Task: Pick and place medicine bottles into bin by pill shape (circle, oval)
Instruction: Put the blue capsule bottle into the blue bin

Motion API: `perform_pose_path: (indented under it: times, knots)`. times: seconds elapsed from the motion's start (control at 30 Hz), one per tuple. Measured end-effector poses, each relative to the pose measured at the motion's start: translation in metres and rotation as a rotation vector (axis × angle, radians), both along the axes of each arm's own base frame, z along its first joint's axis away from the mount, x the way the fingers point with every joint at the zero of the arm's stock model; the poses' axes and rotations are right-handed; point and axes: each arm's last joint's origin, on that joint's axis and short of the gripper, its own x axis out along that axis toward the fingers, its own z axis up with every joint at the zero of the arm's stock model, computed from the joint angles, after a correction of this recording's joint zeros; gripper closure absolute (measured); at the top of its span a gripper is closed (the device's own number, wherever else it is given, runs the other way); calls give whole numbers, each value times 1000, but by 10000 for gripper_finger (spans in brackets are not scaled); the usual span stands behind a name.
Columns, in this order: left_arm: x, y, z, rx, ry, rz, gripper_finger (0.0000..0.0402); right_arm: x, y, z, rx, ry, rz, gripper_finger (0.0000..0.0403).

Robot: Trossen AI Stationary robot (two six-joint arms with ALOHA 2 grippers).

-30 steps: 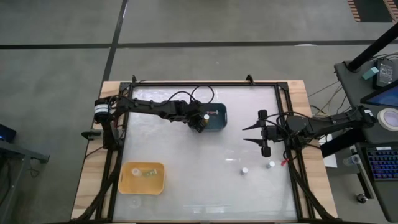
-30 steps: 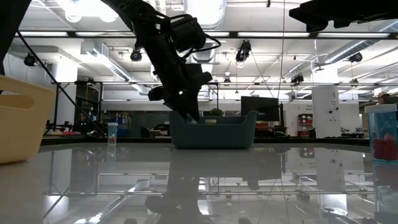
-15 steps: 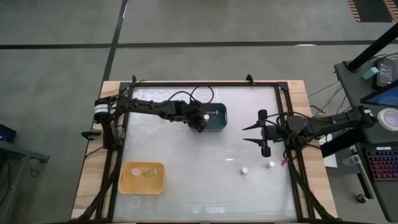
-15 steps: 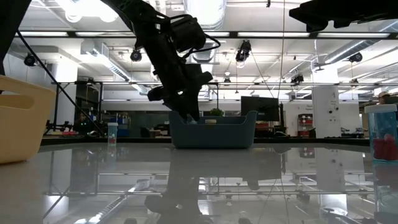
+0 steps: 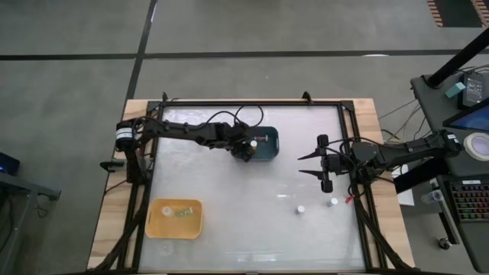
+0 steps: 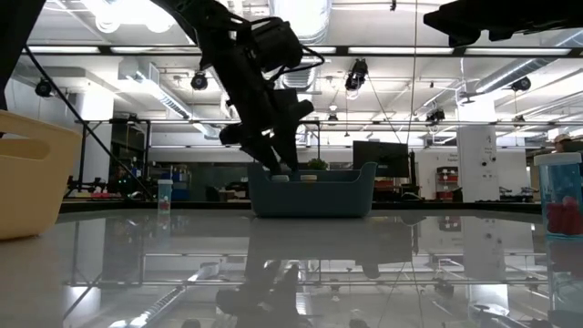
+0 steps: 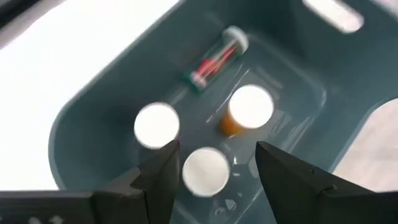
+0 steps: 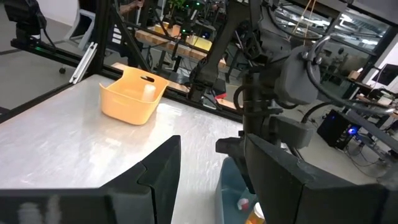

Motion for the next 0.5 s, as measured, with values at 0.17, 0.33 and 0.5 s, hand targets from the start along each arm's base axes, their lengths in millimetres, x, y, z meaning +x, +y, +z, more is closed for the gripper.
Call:
perform_pose_path:
  times: [0.17, 0.33, 0.5]
  knots:
    - [4, 0, 9, 11, -24, -16, 207, 0, 0, 0, 0, 0, 0, 232]
    - [0, -2, 27, 17, -67, -22, 207, 0, 0, 0, 4, 0, -1, 232]
    - [-11, -18, 59, 48, -155, -76, 207, 0, -1, 0, 12, -1, -28, 232]
